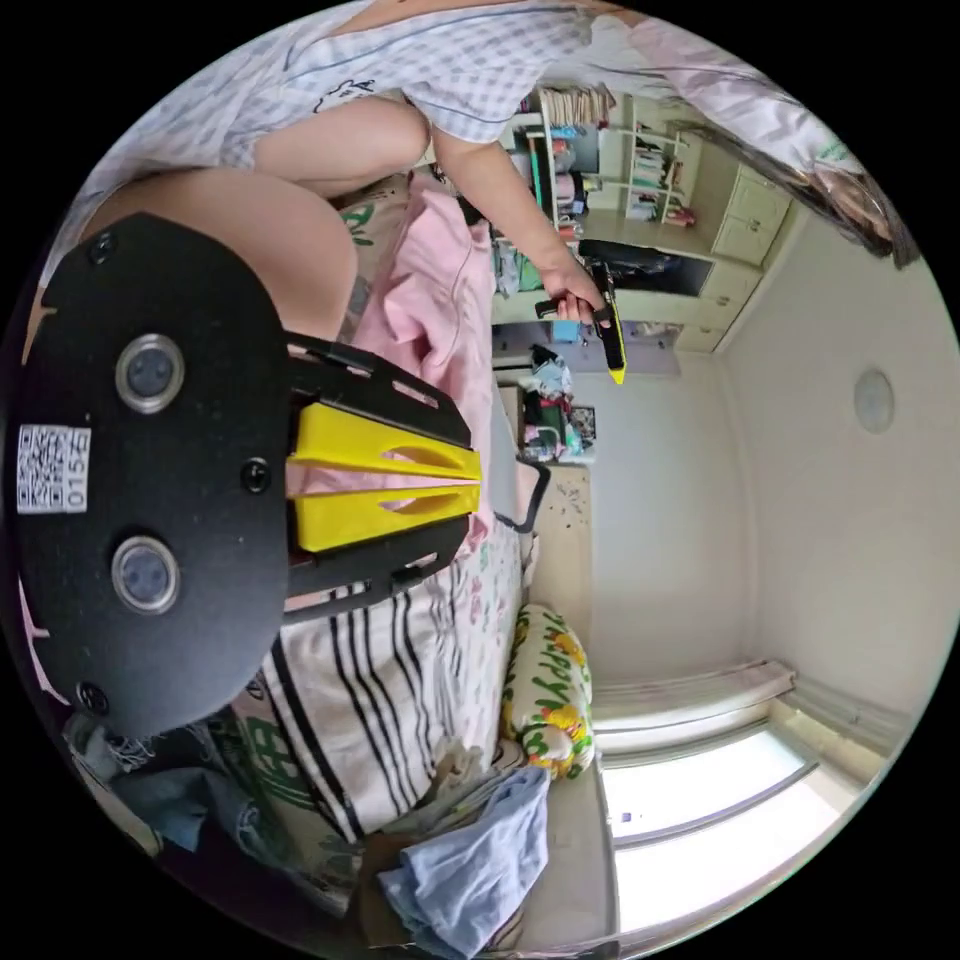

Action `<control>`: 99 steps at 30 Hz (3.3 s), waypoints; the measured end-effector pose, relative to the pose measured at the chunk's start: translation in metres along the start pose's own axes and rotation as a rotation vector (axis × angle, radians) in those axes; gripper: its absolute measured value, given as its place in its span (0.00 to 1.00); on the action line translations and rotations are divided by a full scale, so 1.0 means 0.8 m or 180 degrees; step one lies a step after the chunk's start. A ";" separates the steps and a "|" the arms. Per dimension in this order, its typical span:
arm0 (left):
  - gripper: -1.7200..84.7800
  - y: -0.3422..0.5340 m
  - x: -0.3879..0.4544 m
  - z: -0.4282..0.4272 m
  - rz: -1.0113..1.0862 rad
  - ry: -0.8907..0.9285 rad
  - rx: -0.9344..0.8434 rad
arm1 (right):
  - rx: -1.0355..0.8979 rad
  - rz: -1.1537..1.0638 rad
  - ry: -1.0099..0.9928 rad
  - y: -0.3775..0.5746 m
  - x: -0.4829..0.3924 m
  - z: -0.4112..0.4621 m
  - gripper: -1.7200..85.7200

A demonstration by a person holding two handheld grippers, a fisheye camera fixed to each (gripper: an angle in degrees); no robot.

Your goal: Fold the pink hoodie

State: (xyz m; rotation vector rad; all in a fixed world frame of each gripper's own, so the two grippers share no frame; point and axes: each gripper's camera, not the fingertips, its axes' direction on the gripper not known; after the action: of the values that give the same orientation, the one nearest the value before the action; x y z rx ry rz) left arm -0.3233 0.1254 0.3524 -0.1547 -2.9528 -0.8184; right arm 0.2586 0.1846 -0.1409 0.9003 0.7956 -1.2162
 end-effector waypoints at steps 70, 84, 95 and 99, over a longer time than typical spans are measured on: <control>0.04 0.382 -0.516 -0.183 -0.3849 0.1053 0.0068 | -0.1861 -0.2000 -0.3672 -0.127 -0.392 0.249 0.04; 0.15 0.332 -0.601 -0.225 -0.3681 0.1378 -0.0332 | -0.2069 -0.3198 -0.3012 -0.091 -0.554 0.239 0.04; 0.20 0.301 -0.624 -0.218 -0.3903 0.1550 -0.0082 | -0.2114 -0.3274 -0.2897 -0.094 -0.602 0.255 0.04; 0.19 0.297 -0.625 -0.221 -0.3954 0.0964 -0.0469 | -0.2052 -0.3431 -0.2753 -0.091 -0.617 0.258 0.05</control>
State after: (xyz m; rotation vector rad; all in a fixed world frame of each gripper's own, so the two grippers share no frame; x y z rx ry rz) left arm 0.2080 0.1976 0.5758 1.7255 -2.4237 -0.9624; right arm 0.1068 0.2014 0.3767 -0.7021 0.8528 -1.8698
